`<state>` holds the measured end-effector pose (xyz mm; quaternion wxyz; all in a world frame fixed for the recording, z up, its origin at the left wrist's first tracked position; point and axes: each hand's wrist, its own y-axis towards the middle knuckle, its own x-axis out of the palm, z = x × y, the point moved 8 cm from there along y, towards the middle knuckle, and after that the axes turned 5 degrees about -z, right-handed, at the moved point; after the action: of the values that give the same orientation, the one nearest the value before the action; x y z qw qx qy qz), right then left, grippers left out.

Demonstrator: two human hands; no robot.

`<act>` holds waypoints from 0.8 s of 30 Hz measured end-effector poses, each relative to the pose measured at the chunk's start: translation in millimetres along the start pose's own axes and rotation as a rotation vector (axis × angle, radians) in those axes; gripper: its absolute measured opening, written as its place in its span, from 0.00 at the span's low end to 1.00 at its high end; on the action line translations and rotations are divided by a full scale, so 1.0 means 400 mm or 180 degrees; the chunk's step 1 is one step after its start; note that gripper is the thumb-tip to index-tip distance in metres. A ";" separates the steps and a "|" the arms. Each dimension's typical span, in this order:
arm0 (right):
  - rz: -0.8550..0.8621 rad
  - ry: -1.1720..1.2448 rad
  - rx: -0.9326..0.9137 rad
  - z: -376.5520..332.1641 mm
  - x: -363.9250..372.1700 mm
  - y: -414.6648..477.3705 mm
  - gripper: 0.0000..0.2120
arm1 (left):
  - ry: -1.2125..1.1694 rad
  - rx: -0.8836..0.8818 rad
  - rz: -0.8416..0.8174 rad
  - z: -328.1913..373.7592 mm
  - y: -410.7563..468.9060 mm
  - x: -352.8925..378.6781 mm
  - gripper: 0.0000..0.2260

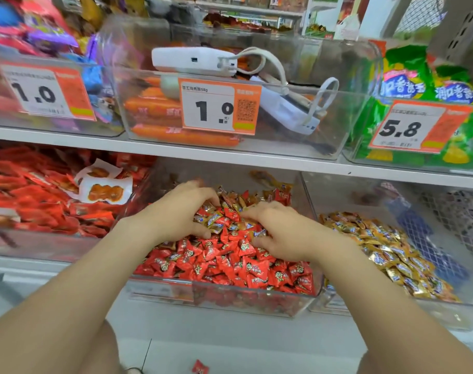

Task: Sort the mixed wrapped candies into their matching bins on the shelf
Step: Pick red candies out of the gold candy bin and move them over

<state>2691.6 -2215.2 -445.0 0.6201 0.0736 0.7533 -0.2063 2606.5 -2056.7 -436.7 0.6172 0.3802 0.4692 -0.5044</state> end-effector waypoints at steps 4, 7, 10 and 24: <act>0.0005 0.0085 0.0103 0.004 0.002 0.018 0.24 | -0.0144 -0.0102 0.0108 -0.009 -0.003 -0.003 0.27; 0.0200 0.0144 0.0164 0.015 -0.016 0.017 0.18 | -0.0069 0.0179 0.0036 0.009 -0.003 0.015 0.28; 0.0335 0.0322 0.0138 0.023 -0.024 0.005 0.16 | 0.0223 0.0316 -0.0226 0.020 0.008 0.061 0.31; 0.0963 0.1250 -0.0090 0.046 -0.064 -0.028 0.12 | -0.0685 0.0108 0.0050 0.007 -0.024 0.005 0.11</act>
<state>2709.7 -2228.9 -420.5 0.4867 0.2155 0.8426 -0.0823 2597.9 -2061.8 -437.8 0.6614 0.3379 0.3885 -0.5454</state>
